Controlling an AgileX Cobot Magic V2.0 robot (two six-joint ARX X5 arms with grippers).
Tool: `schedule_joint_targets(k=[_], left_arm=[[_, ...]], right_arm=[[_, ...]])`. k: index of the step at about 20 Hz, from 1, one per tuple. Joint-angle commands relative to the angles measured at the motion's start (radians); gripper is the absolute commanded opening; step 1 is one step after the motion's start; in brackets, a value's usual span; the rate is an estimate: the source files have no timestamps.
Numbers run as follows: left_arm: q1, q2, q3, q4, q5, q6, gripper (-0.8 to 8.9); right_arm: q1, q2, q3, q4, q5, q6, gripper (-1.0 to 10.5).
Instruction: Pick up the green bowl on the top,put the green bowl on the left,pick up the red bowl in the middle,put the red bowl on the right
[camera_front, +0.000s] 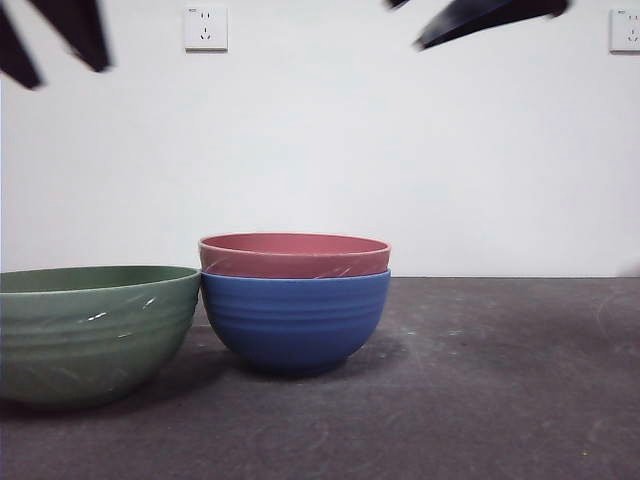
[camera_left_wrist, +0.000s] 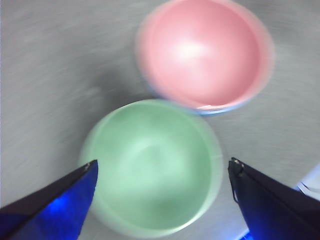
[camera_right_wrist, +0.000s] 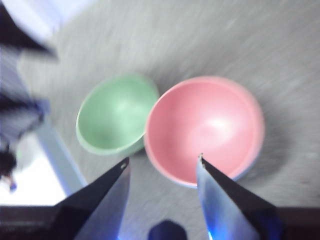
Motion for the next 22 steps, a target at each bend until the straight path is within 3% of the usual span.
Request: schedule_joint_targets(k=[1, 5, 8, 12, 15, 19, 22], left_arm=[[0.132, -0.068, -0.006, -0.040, 0.013, 0.014, 4.39], [0.344, -0.165, -0.006, -0.095, 0.045, 0.026, 4.36], [0.429, -0.198, -0.006, -0.130, 0.074, 0.051, 4.36], [0.438, -0.202, -0.006, -0.153, 0.094, 0.053, 4.36], [0.437, -0.202, -0.006, -0.153, 0.094, 0.053, 4.36], [0.437, -0.202, -0.006, -0.154, 0.093, 0.053, 4.36], [0.438, -0.202, -0.006, -0.153, 0.093, 0.054, 4.36]], right_arm=[[0.088, 0.120, 0.080, -0.047, 0.048, -0.044, 2.2], [0.190, 0.288, 0.180, -0.087, 0.093, -0.076, 2.2], [0.262, 0.388, 0.203, -0.081, 0.203, -0.113, 2.2], [0.306, 0.491, 0.203, -0.045, 0.232, -0.138, 2.0], [0.310, 0.545, 0.203, -0.004, 0.231, -0.145, 1.2], [0.309, 0.580, 0.203, 0.004, 0.256, -0.166, 1.2], [0.308, 0.584, 0.203, 0.004, 0.260, -0.180, 0.5]])
